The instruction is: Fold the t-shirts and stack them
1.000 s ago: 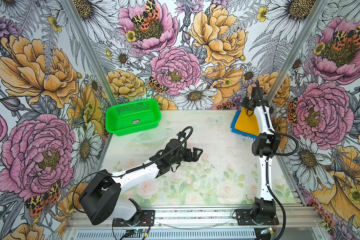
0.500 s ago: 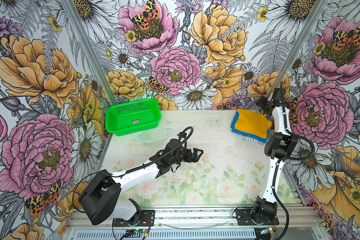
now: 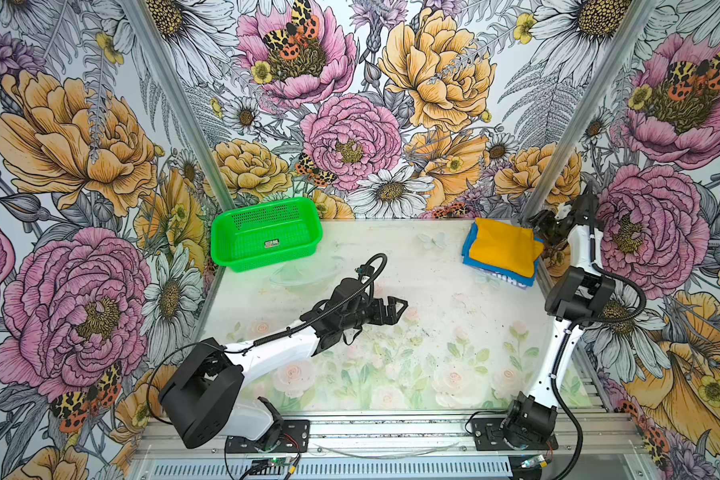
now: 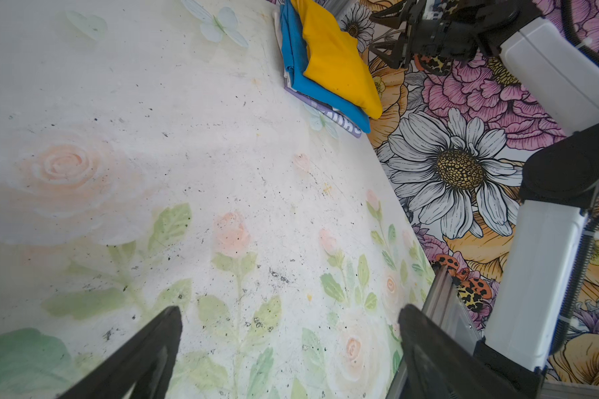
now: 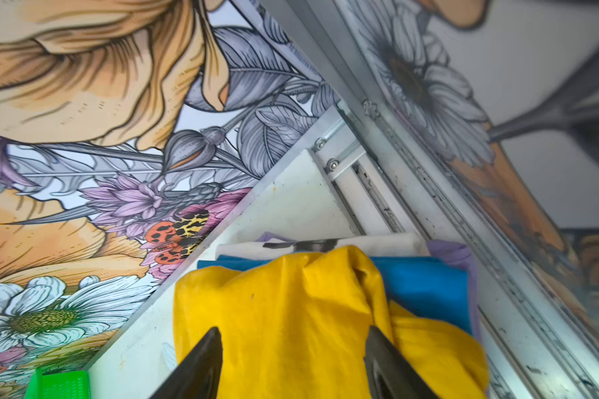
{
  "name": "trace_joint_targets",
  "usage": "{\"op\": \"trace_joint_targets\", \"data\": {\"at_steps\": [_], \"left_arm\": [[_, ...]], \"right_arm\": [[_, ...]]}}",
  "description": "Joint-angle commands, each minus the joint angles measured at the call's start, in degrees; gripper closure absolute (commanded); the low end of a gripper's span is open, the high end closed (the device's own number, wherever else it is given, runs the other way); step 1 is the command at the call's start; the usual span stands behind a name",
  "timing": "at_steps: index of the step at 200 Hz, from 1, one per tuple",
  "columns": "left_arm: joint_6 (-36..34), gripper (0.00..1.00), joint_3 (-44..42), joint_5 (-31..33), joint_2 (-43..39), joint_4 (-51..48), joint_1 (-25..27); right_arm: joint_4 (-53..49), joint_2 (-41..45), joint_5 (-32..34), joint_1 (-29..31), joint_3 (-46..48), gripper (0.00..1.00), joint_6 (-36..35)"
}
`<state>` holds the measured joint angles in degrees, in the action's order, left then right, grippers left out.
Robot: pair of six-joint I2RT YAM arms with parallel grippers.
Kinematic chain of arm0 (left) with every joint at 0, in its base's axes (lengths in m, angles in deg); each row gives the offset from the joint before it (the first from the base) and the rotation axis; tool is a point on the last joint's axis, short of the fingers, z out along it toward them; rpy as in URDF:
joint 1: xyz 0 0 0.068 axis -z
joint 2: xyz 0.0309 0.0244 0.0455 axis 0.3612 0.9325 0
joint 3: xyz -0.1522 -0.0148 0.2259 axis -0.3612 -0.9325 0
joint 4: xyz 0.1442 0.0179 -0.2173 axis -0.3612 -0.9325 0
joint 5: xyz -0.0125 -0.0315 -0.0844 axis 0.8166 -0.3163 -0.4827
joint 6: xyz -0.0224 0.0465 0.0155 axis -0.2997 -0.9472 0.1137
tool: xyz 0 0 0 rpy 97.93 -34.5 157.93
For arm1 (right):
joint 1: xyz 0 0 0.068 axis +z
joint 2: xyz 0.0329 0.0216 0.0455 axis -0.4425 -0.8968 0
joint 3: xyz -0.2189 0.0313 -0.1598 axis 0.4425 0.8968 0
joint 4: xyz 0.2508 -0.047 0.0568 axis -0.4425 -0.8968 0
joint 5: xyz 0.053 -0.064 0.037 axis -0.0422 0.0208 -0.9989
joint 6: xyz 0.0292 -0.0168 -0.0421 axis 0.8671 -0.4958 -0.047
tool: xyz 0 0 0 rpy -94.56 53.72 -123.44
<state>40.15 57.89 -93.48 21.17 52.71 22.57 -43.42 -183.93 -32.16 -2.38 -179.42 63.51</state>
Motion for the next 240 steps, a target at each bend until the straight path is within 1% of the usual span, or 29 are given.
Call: {"op": "trace_joint_targets", "data": {"at_steps": [1,14,31,53,71,116,126,147,155,165,172,190,219,240], "left_arm": [[0.61,0.01,0.43,-0.04,0.68,1.94,0.33],[0.61,0.01,0.23,0.07,0.59,2.02,0.29],[0.74,0.01,-0.29,0.23,0.59,2.41,0.26],[1.15,0.01,-0.92,0.25,0.93,3.19,0.1],[1.39,0.01,-1.38,0.29,1.01,3.73,-0.11],[1.61,0.01,-1.98,-0.3,1.6,4.66,-1.23],[1.67,0.01,-2.0,-0.48,1.73,4.66,-1.47],[1.69,0.01,-2.15,-0.89,2.12,5.05,-1.8],[1.69,0.01,-2.24,-1.0,2.32,5.23,-1.95],[1.89,0.01,-2.32,-1.09,2.51,5.44,-1.93],[2.01,0.01,-2.41,-1.2,2.56,5.62,-2.08],[2.14,0.01,-2.72,-1.2,2.65,6.06,-2.15],[2.15,0.01,-3.03,-1.5,2.7,6.72,-2.41],[2.24,0.01,-3.12,-1.88,2.76,7.17,-2.61]], "right_arm": [[-0.92,-0.88,5.72,-0.63,2.46,0.34,-0.46],[-0.96,-1.32,6.28,-0.62,2.15,0.35,-0.9],[-0.94,-1.34,8.76,-0.55,1.77,0.35,-1.27],[-0.99,-1.74,12.26,-0.03,0.21,0.4,-2.12],[-0.98,-2.7,13.8,0.25,-1.48,0.48,-2.09],[-0.98,-5.81,13.02,1.02,-5.79,0.64,-1.36],[-0.91,-6.22,13.03,1.22,-6.58,0.66,-1.47],[-0.91,-7.92,10.4,1.62,-9.24,0.68,-1.47],[-0.87,-8.31,10.04,1.79,-10.1,0.72,-1.31],[-0.84,-8.45,10.03,2.0,-10.42,0.81,-1.32],[-0.84,-8.46,10.03,2.01,-10.61,0.84,-1.23],[-0.76,-7.23,10.43,2.27,-10.4,0.88,-1.5],[-0.71,-3.64,13.17,2.54,-9.96,0.93,-2.17],[-0.58,-0.17,16.29,2.5,-7.57,0.97,-2.06]]}}
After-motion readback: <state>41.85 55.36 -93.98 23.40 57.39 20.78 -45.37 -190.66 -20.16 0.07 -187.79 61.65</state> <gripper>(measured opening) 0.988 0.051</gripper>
